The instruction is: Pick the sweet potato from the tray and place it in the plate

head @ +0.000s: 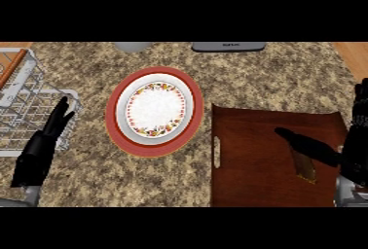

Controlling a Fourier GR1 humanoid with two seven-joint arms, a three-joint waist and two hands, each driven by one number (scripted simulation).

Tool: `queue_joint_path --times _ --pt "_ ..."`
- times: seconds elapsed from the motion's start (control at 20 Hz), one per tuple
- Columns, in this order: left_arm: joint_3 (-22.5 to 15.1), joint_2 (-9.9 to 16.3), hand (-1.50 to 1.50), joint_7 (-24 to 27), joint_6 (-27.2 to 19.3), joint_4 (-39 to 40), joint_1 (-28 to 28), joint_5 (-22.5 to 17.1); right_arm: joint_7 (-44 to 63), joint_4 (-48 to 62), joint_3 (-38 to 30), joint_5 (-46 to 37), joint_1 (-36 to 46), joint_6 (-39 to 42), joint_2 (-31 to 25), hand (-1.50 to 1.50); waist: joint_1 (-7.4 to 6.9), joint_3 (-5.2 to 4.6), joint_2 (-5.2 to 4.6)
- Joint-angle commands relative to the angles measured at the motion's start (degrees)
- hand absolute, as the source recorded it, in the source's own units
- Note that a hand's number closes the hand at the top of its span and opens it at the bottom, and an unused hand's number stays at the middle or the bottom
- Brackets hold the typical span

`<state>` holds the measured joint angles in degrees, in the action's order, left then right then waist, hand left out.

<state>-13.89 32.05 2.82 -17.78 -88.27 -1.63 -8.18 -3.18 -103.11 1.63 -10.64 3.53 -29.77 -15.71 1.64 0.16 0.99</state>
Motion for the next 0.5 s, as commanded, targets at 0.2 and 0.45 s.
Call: queue_joint_path --times 0.2,0.45 --pt "3.23 1.88 0.0 4.73 0.77 3.45 6.41 0.7 -5.45 -16.73 10.3 -10.76 -21.11 -7.44 6.2 -1.5 -0.52 -0.26 -0.62" --pt "1.83 1.07 0.0 5.44 0.41 0.67 8.75 1.61 5.93 -15.73 10.0 -20.57 -26.64 -2.74 -0.7 -1.5 -1.64 -0.46 -0.9"
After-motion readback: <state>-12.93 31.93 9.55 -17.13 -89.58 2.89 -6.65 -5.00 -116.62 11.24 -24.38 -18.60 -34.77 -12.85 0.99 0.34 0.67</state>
